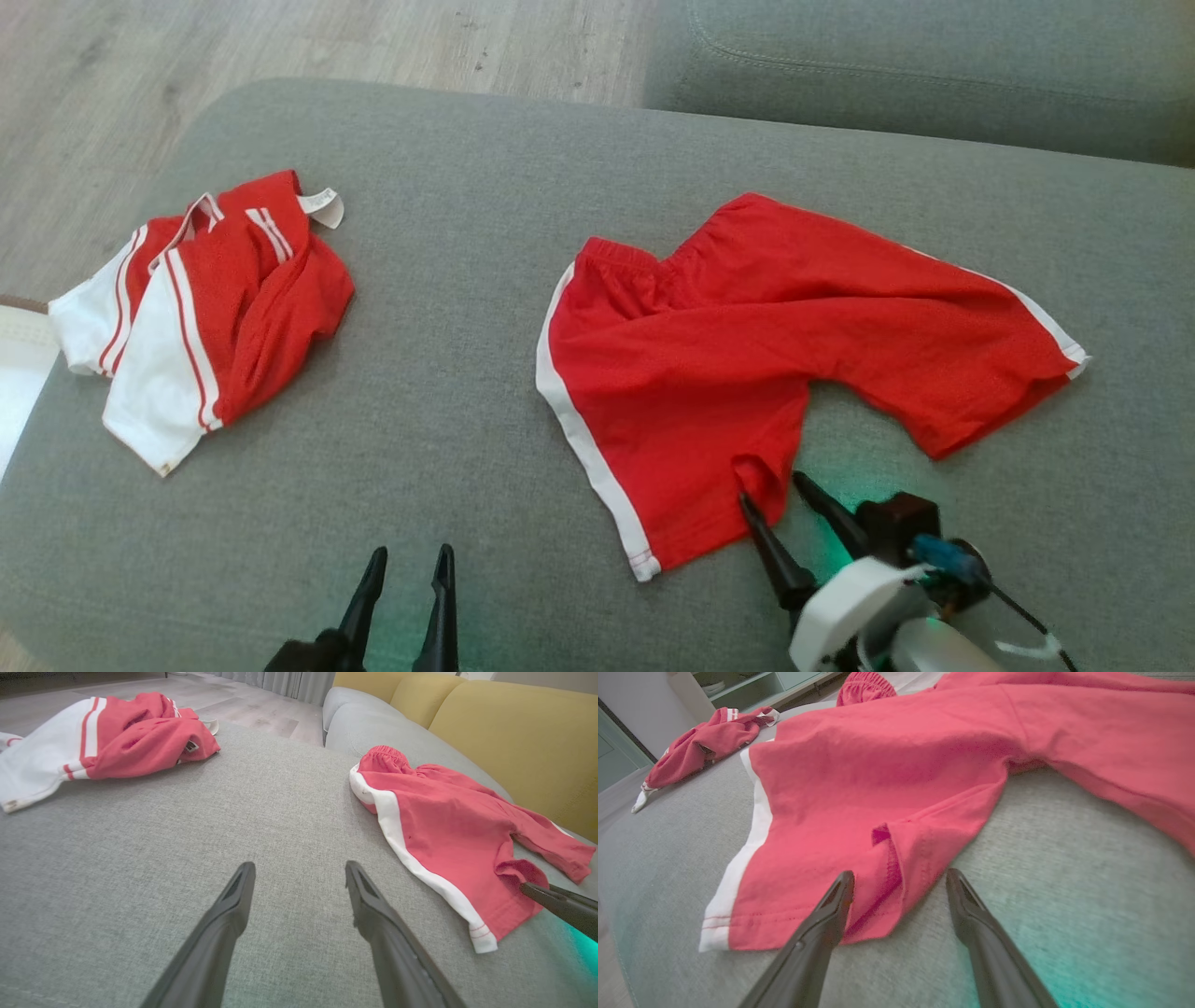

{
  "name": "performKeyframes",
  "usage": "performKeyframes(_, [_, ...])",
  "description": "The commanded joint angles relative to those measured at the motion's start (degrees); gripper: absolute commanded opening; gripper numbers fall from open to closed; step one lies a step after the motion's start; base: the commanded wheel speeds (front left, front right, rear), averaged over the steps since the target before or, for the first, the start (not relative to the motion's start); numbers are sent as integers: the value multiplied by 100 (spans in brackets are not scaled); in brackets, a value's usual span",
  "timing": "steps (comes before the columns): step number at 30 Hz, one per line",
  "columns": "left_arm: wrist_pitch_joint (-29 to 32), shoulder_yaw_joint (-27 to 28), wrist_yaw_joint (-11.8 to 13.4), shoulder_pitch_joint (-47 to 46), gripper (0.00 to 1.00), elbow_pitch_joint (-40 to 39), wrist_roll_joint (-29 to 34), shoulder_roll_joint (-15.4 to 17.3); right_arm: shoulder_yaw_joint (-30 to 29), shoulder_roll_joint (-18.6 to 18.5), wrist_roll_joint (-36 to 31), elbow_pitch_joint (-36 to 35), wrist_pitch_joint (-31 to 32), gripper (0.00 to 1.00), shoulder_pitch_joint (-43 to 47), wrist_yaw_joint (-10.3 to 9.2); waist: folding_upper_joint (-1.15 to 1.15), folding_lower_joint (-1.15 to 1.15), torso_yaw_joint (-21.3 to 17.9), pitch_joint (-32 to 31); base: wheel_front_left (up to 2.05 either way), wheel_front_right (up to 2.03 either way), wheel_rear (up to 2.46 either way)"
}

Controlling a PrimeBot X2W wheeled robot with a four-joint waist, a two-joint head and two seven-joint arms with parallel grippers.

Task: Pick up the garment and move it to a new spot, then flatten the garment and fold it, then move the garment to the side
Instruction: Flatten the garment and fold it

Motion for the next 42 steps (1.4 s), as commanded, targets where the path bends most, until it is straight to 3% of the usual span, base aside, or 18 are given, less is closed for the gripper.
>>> performKeyframes(1, [-61, 141, 12, -242, 100, -135, -31, -13, 111, 114, 31, -63, -37, 100, -243, -4, 0, 0, 22, 6, 0, 0, 0])
performKeyframes(2, [-61, 138, 15, -245, 100, -134, -33, -13, 136, 147, 42, -3, -37, 100, -272, -4, 0, 0, 34, 8, 0, 0, 0])
performKeyframes(3, [-61, 139, 15, -244, 100, -133, -30, -13, 166, 176, 63, 67, -30, 69, -296, -4, 0, 0, 45, 10, 0, 0, 0])
performKeyframes(4, [-61, 142, 18, -240, 100, -132, -28, -13, 183, 199, 90, 145, -20, 10, -317, -4, 0, 0, 55, 13, 0, 0, 0])
performKeyframes(5, [-61, 148, 24, -232, 100, -131, -28, -13, 191, 211, 103, 228, -12, 0, -339, -4, 0, 0, 62, 15, 0, 0, 0])
performKeyframes(10, [-61, 181, 24, -205, 100, -134, -39, -13, -159, 30, 190, 468, -24, 0, -426, -4, 0, 0, 64, 22, 0, 0, 0])
performKeyframes(16, [-61, 235, 44, -153, 100, -159, -73, -13, -1108, -719, 165, 473, -34, 0, -419, -4, 0, 0, -95, -9, 0, 0, 0])
performKeyframes(21, [-61, 208, 35, -222, 100, -174, -66, -13, -1453, -1151, 65, 461, -36, 0, -471, -4, 0, 0, -277, -2, 0, 0, 0])
performKeyframes(22, [-61, 200, 35, -245, 100, -175, -62, -13, -1527, -1182, 58, 457, -36, 18, -504, -4, 0, 0, -313, 3, 0, 0, 0])
performKeyframes(23, [-61, 190, 36, -268, 100, -175, -56, -13, -1620, -1187, 57, 427, -36, 100, -542, -4, 0, 0, -348, 6, 0, 0, 0])
performKeyframes(32, [-61, 39, -103, -845, 100, -156, 132, -13, -2525, -531, -561, -1293, -36, 100, -230, -4, 0, 0, -657, 175, 0, 0, 0])
performKeyframes(37, [-61, -179, -301, -1611, 100, 96, 517, 3, -2433, -228, -707, -1562, -37, 100, -96, -4, 0, 0, -938, 460, 0, 0, 0])
performKeyframes(42, [-61, -675, -388, -2541, 100, 701, 839, 295, -2206, -139, -695, -1589, -37, 100, -176, -4, 0, 0, -1306, 774, 0, 0, 0])
